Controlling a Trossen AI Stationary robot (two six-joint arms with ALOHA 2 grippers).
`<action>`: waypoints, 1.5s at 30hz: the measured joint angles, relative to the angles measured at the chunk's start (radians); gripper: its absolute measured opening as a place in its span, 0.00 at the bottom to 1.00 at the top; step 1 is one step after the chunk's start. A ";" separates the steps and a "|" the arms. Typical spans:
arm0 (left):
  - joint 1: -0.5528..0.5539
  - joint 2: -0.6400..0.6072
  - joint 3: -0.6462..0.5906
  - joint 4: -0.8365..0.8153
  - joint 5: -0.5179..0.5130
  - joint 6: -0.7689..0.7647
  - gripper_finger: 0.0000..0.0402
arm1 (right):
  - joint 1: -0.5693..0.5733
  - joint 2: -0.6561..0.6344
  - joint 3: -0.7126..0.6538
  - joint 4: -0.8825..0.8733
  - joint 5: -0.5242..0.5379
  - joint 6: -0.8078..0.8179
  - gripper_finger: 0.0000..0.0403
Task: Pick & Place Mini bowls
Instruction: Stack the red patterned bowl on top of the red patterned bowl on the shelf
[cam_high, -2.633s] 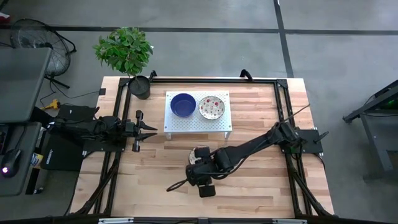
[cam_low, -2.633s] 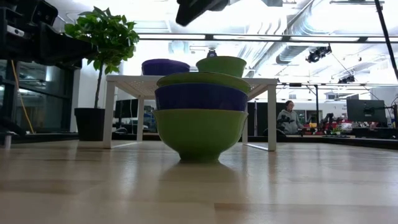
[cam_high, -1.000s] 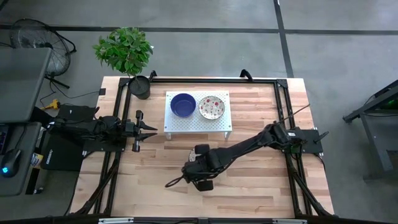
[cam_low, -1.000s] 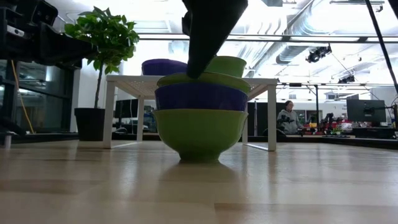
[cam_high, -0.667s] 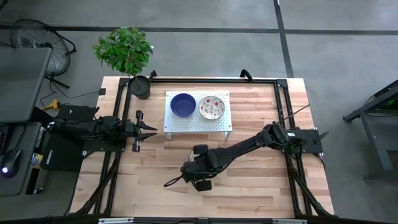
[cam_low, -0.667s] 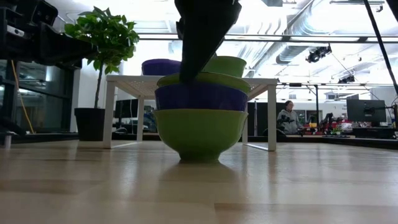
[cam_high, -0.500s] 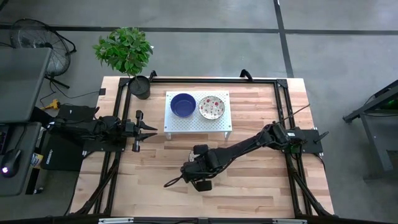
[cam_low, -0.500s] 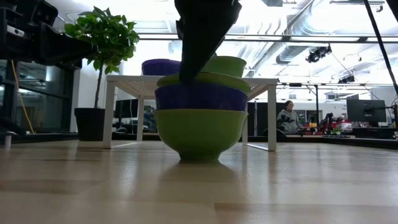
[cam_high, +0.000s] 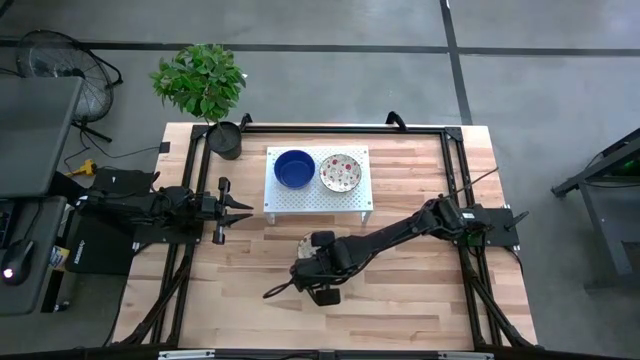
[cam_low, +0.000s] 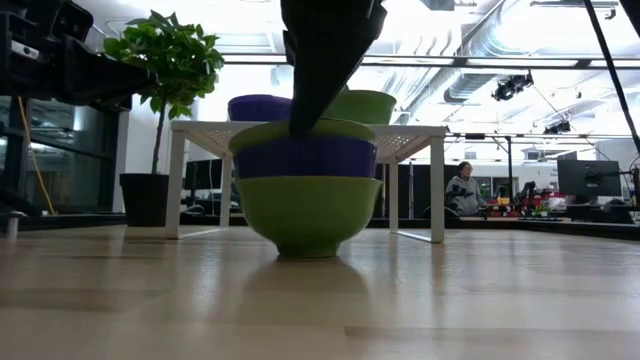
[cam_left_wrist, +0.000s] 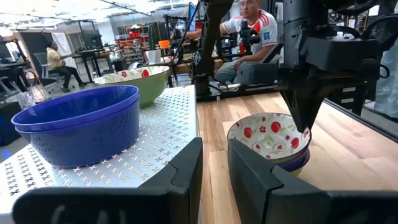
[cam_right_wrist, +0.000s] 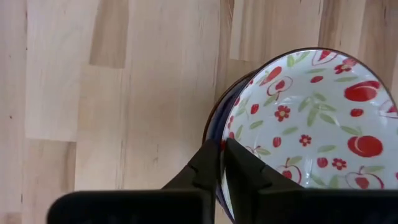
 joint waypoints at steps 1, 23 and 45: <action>0.000 0.000 0.000 0.000 0.000 0.000 0.18 | 0.000 -0.001 0.000 0.000 0.000 0.000 0.02; 0.000 0.000 0.000 0.000 0.000 0.000 0.18 | 0.002 -0.012 0.000 0.013 -0.008 0.023 0.01; 0.000 0.000 0.000 0.000 0.000 0.000 0.18 | 0.024 -0.049 0.000 0.037 0.003 0.028 0.02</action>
